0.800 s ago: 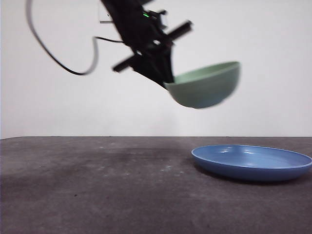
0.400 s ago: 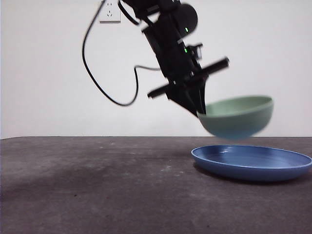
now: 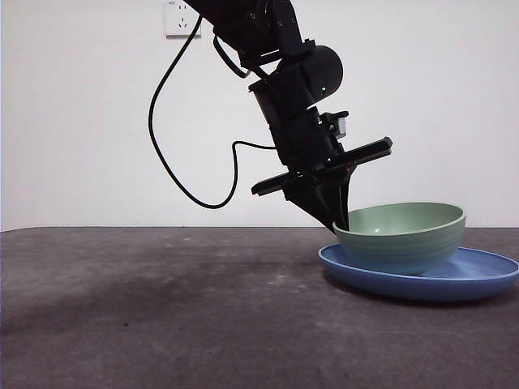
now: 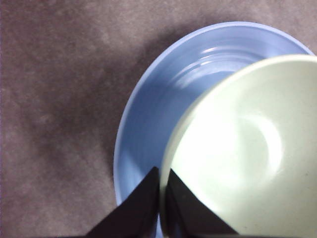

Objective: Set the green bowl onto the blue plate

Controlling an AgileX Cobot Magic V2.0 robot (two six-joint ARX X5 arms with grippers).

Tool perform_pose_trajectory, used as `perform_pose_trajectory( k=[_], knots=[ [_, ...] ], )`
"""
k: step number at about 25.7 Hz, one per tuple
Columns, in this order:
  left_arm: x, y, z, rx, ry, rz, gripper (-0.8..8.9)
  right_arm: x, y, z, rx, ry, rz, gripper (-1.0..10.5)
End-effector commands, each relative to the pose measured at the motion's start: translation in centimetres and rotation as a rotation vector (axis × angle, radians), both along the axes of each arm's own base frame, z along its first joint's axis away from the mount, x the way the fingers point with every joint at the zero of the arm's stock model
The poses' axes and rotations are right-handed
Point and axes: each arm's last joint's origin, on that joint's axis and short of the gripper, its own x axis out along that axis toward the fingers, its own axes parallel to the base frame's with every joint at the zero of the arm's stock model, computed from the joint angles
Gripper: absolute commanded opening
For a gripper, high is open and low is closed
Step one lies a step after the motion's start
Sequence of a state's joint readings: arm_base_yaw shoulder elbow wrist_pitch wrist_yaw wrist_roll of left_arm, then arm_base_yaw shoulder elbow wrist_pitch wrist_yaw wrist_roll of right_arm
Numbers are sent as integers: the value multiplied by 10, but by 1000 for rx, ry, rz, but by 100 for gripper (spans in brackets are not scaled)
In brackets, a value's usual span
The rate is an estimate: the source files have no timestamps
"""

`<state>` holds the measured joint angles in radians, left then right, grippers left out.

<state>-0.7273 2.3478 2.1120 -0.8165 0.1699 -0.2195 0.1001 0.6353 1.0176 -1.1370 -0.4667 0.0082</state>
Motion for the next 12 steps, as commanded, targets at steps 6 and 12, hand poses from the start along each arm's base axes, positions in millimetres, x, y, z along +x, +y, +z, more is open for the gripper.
perform_pose_trajectory(
  k=[6, 12],
  knots=[
    [-3, -11, -5, 7, 2, -30, 95, -1, 0, 5, 6, -17, -7, 386],
    [-5, -13, 0, -6, -14, -42, 201, -1, 0, 5, 6, -17, -7, 386]
  ],
)
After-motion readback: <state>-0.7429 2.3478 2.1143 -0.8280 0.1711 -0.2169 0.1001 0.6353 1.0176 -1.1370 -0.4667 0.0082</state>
